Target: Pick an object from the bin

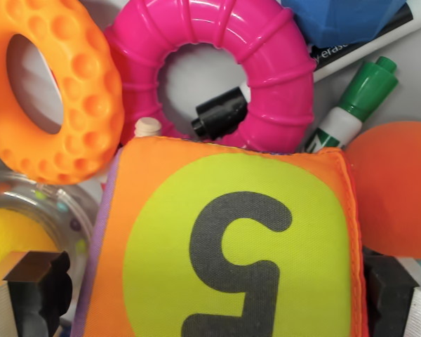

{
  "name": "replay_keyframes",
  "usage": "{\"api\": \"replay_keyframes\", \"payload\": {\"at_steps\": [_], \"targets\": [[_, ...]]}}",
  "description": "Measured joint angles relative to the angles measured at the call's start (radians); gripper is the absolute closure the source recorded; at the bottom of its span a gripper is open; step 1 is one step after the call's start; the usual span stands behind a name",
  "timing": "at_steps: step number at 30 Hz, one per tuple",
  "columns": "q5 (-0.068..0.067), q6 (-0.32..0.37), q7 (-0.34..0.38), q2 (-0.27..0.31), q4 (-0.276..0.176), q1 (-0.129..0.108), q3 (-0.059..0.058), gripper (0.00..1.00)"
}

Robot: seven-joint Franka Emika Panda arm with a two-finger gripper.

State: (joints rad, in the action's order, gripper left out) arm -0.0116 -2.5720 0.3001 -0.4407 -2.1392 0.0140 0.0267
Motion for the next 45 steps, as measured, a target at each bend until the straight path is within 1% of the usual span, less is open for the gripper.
{"api": "replay_keyframes", "payload": {"at_steps": [33, 37, 45], "targets": [[0.0, 0.001, 0.0, 0.001, 0.0, 0.0, 0.0, 1.0], [0.0, 0.007, 0.0, 0.008, 0.0, 0.0, 0.0, 1.0], [0.0, 0.038, 0.0, 0.042, 0.0, 0.0, 0.0, 1.0]]}}
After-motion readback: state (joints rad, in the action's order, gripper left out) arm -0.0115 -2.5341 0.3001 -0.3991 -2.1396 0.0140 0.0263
